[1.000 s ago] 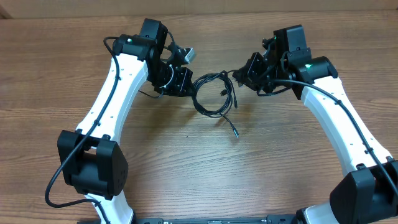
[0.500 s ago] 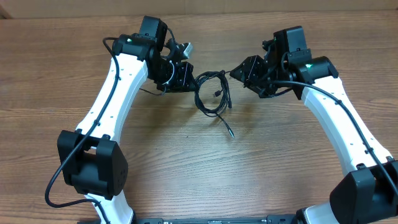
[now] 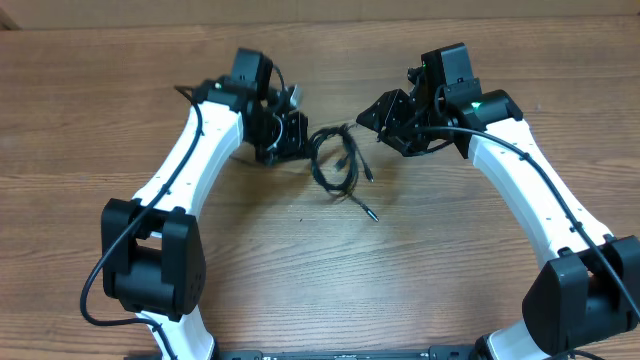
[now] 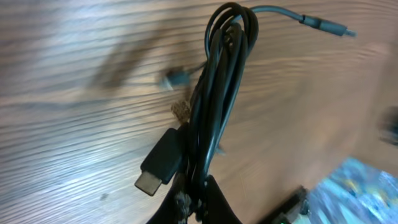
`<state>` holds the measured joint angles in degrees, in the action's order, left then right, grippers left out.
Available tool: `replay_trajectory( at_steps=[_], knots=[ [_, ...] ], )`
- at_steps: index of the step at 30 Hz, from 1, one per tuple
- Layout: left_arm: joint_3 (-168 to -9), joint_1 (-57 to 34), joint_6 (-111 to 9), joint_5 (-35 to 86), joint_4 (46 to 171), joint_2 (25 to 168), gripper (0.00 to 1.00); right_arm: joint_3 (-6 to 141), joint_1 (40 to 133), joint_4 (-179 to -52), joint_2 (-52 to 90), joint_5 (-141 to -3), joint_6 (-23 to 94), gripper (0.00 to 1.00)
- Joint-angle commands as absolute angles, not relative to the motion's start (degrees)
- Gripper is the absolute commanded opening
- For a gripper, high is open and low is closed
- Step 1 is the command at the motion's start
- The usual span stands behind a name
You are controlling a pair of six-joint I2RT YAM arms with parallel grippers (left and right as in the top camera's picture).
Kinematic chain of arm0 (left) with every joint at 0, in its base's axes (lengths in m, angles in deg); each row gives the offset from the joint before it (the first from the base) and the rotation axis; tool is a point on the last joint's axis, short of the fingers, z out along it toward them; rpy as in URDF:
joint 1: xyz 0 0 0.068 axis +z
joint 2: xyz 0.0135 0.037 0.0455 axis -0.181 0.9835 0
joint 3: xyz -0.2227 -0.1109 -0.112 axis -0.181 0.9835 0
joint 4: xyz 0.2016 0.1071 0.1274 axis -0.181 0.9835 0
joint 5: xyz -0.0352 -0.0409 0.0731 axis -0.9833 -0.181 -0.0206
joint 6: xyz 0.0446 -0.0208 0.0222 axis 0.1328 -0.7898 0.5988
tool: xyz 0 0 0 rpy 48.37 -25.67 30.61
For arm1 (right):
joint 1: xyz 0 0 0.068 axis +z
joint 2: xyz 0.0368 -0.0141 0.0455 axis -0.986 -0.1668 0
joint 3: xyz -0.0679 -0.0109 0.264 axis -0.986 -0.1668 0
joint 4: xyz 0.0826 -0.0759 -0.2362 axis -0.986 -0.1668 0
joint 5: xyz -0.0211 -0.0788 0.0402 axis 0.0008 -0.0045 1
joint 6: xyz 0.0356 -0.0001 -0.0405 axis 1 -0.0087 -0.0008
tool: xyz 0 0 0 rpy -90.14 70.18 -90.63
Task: Untangle cables
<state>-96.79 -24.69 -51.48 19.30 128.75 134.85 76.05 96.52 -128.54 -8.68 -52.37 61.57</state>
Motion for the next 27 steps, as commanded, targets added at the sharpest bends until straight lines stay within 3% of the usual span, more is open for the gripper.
replay_trajectory(
  at_steps=[1,3,5,7,22,27],
  knots=[
    [-91.0,-25.0,-55.9,24.9,123.4,134.5,0.04,76.6,96.5,-128.9,-8.6,-54.1,60.5,0.52],
    [-88.5,-25.4,-57.0,26.0,121.1,134.5,0.09,76.6,96.5,-129.2,-8.6,-54.8,60.5,0.53],
    [-86.4,-26.0,-60.4,30.5,120.7,134.5,0.35,76.6,96.5,-129.3,-8.6,-54.8,60.5,0.53],
    [-85.7,-26.5,-61.6,32.8,121.0,134.5,0.42,76.6,96.5,-129.4,-8.6,-54.8,60.5,0.53],
    [-80.5,-35.4,-91.9,49.4,120.6,134.5,0.51,76.6,96.5,-130.1,-8.6,-54.8,59.6,0.53],
    [-79.7,-35.4,-94.5,51.1,118.3,134.5,0.49,76.6,96.5,-130.5,-8.6,-54.8,58.8,0.53]
  ],
)
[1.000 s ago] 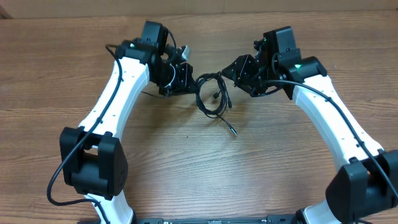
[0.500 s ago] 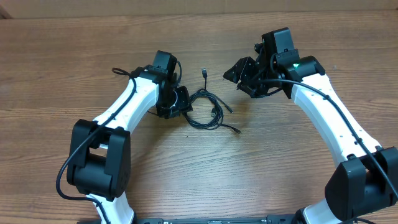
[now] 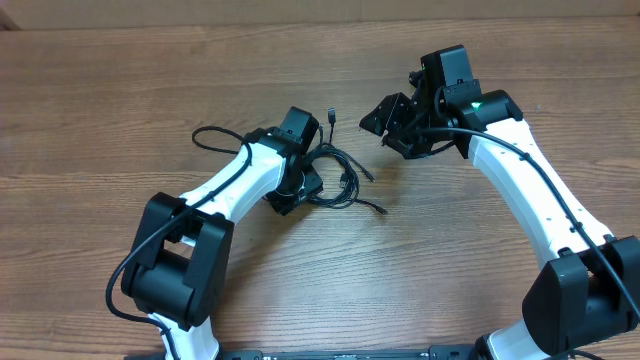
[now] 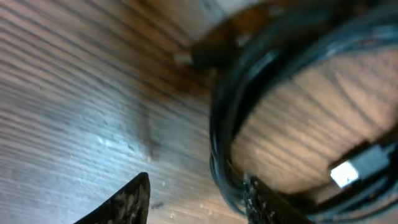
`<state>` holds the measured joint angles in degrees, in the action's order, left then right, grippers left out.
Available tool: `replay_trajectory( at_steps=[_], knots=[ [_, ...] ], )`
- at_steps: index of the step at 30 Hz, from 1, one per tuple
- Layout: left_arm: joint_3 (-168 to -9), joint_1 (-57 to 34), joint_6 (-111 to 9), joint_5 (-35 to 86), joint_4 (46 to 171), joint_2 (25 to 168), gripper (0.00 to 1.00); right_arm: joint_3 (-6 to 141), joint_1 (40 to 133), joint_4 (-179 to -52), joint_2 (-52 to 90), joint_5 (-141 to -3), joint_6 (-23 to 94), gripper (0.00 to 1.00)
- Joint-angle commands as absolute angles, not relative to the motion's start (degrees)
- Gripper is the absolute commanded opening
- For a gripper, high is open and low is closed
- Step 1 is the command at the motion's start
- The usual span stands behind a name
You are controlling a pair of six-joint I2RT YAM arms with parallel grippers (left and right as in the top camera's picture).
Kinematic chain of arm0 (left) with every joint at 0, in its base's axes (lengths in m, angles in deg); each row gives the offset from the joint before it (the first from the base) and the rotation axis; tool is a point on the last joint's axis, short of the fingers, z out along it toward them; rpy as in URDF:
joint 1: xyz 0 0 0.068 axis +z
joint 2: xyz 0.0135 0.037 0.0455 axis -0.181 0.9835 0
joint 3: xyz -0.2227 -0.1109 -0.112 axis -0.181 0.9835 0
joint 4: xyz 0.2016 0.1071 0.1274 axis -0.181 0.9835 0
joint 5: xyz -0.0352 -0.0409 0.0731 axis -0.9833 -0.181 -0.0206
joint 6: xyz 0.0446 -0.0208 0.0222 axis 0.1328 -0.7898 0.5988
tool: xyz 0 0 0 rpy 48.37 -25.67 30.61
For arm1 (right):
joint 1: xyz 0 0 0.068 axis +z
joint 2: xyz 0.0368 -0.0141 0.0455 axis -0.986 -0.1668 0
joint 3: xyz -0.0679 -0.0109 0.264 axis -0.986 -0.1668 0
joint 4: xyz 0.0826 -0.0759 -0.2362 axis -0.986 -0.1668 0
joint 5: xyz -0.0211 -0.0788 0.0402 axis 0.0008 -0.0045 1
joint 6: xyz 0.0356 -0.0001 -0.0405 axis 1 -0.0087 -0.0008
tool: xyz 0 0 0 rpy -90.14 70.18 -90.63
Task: Untangle cables
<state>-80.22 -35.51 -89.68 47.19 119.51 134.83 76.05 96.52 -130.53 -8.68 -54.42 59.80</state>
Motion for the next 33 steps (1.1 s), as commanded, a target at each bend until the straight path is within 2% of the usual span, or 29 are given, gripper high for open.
replay_trajectory(
  at_steps=[1,6,14,15,17,23,26,29,33],
  knots=[
    [-79.4,-35.6,-94.6,51.8,117.2,134.5,0.48,76.6,96.5,-130.6,-8.6,-54.8,58.8,0.53],
    [-77.8,-35.6,-94.5,51.7,113.3,134.5,0.39,76.6,96.5,-130.7,-8.6,-54.8,57.5,0.54],
    [-77.6,-36.1,-94.5,48.7,112.0,137.9,0.41,76.6,96.5,-130.9,-8.6,-55.3,57.5,0.54],
    [-77.6,-36.1,-94.5,48.7,111.8,139.1,0.33,76.6,96.5,-131.1,-8.6,-55.3,57.5,0.54],
    [-77.6,-36.1,-94.5,48.0,111.7,140.4,0.04,76.6,96.5,-131.3,-8.6,-55.3,57.5,0.54],
    [-79.8,-33.6,-75.2,36.5,107.1,136.6,0.04,76.6,96.5,-131.3,-8.6,-54.5,57.5,0.54],
    [-81.2,-31.8,-69.3,31.2,107.1,134.0,0.04,76.6,96.5,-131.3,-8.6,-54.1,57.5,0.54],
    [-81.5,-27.9,-66.0,22.3,107.3,131.9,0.04,76.6,96.5,-131.2,-8.6,-54.2,57.6,0.53],
    [-81.5,-26.2,-65.0,19.1,107.3,131.9,0.04,76.6,96.5,-131.1,-8.7,-54.2,57.6,0.53]
  ],
)
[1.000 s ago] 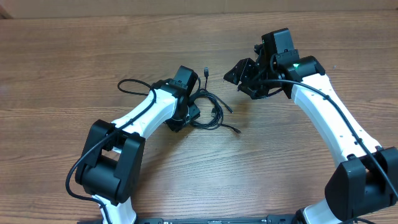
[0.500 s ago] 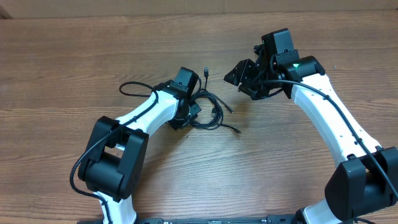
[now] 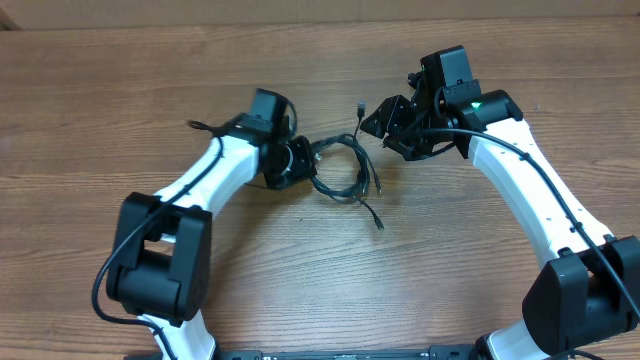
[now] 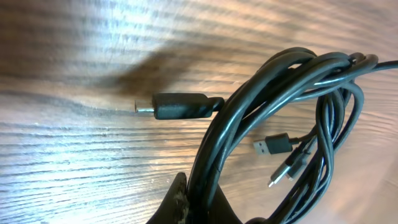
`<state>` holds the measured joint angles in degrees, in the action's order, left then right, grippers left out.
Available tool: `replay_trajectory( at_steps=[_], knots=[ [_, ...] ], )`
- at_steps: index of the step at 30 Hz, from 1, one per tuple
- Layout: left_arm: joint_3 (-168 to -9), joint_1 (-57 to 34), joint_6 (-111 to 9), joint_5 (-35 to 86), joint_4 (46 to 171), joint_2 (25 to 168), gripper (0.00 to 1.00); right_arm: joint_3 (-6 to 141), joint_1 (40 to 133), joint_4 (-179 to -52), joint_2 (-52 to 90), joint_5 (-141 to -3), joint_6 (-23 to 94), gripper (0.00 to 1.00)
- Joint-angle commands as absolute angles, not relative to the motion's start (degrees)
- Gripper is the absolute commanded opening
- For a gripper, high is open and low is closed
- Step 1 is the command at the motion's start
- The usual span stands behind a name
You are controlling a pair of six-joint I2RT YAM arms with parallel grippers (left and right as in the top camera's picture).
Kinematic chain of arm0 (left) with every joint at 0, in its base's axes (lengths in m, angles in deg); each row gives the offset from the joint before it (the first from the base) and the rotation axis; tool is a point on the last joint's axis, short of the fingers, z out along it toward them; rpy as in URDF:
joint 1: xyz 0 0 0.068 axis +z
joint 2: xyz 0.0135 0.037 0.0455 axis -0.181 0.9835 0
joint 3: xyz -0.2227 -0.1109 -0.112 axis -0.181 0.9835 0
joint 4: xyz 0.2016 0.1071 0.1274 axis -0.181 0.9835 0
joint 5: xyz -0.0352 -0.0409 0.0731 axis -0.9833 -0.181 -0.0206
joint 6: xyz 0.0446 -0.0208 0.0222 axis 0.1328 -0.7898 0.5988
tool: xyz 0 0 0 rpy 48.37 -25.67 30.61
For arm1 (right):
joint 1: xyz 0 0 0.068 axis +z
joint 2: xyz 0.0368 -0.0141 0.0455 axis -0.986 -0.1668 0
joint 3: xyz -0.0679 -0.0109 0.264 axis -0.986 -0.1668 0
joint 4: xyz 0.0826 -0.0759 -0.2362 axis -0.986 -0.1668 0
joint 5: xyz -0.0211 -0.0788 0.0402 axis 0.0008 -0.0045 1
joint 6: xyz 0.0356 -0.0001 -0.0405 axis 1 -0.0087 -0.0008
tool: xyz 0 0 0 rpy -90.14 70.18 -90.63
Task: Untangle cables
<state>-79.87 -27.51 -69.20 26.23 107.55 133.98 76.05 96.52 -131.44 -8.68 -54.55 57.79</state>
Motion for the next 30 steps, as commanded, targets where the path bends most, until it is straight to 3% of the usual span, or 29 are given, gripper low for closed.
replay_trajectory(
  at_steps=[1,19,24,30],
  knots=[
    [-81.5,-26.2,-65.0,19.1,107.3,131.9,0.04,76.6,96.5,-131.1,-8.7,-54.2,57.7,0.53],
    [-81.5,-26.2,-58.4,9.7,104.3,131.9,0.04,76.6,99.9,-127.4,-13.2,-53.5,61.1,0.5],
    [-81.5,-26.2,-58.5,7.9,104.2,131.9,0.04,76.5,99.9,-126.8,-13.6,-56.3,64.9,0.44],
    [-81.5,-27.4,-69.2,7.3,104.4,131.9,0.04,76.5,101.5,-126.7,-16.7,-58.2,65.1,0.42]
  ],
)
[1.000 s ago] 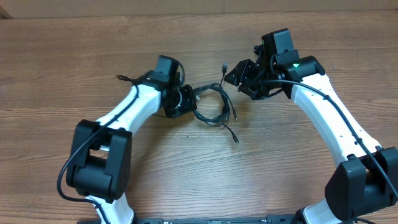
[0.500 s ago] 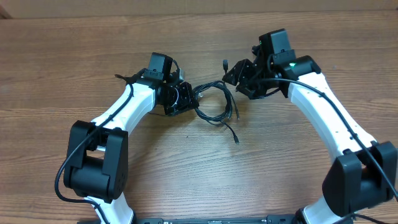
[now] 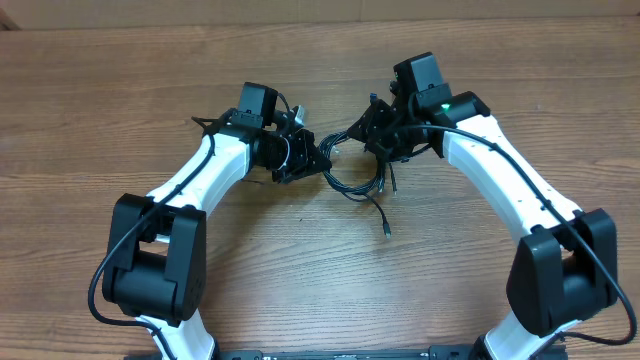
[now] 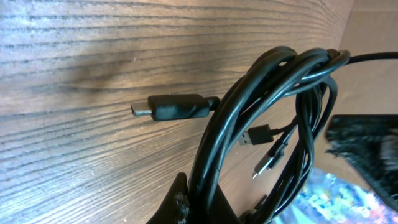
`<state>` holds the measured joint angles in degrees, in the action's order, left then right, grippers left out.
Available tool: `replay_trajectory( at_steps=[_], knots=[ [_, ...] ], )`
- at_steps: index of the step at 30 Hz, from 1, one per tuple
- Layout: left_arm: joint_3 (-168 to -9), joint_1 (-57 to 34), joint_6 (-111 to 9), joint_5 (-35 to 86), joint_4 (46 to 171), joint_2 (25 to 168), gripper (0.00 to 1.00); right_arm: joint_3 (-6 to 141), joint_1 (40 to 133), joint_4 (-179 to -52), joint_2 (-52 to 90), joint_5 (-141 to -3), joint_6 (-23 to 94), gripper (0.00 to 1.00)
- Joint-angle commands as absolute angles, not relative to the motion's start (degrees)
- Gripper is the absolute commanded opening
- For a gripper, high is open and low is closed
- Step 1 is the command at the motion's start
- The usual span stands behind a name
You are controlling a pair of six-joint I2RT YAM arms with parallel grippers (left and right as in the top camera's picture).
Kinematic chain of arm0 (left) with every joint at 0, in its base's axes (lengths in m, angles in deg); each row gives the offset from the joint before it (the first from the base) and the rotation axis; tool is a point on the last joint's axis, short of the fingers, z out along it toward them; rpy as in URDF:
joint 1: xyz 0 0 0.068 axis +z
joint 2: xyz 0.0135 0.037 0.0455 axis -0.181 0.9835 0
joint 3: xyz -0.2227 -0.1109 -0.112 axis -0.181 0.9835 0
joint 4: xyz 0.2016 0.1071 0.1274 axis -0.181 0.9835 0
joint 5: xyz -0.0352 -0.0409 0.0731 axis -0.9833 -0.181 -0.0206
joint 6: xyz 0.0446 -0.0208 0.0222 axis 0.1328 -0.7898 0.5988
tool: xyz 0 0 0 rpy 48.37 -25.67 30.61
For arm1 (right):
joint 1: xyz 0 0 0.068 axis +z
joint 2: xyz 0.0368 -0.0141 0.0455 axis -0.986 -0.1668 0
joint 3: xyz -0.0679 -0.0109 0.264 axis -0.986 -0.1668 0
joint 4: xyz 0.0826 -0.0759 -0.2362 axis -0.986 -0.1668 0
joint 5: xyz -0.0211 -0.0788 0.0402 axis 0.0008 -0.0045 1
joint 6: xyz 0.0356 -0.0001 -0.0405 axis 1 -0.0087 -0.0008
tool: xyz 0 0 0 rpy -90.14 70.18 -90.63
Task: Untangle cables
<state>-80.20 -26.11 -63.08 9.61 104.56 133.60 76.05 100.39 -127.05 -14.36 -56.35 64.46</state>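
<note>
A bundle of black cables (image 3: 352,182) hangs looped between the two arms, with one loose end (image 3: 384,226) trailing on the wood. My left gripper (image 3: 306,158) is shut on the bundle's left side. In the left wrist view its fingers (image 4: 180,202) pinch several strands of the bundle (image 4: 249,106). A large black plug (image 4: 171,107) sticks out to the left, and two small plugs (image 4: 256,134) dangle inside the loop. My right gripper (image 3: 372,132) is at the bundle's upper right edge, and whether it holds a strand is unclear.
The wooden table (image 3: 120,80) stretches around both arms. A thin black cable (image 3: 205,124) runs along the left arm's wrist. The right gripper shows as a dark blur at the right of the left wrist view (image 4: 367,140).
My right gripper has moved left, from apart to right against the bundle's upper right. The left gripper still pinches the bundle at nearly the same spot, turned a little.
At first my left gripper held the bundle up at the table's left middle, with the right gripper apart. Then the left gripper was low at the bundle on the table, fingers apart. Later it was shut on the bundle again, and now the right gripper is against it.
</note>
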Motion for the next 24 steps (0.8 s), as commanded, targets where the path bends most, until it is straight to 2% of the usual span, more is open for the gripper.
replay_trajectory(
  at_steps=[1,5,24],
  knots=[
    [-81.5,-27.5,-70.6,7.5,104.4,131.9,0.04,76.5,101.5,-126.7,-17.2,-58.4,65.3,0.42],
    [-81.4,-27.7,-76.6,8.4,105.1,131.9,0.04,76.2,101.6,-126.0,-18.4,-59.4,65.7,0.42],
    [-81.4,-27.8,-78.6,6.6,105.2,132.0,0.04,76.1,102.6,-122.7,-25.3,-60.2,66.2,0.41]
  ],
)
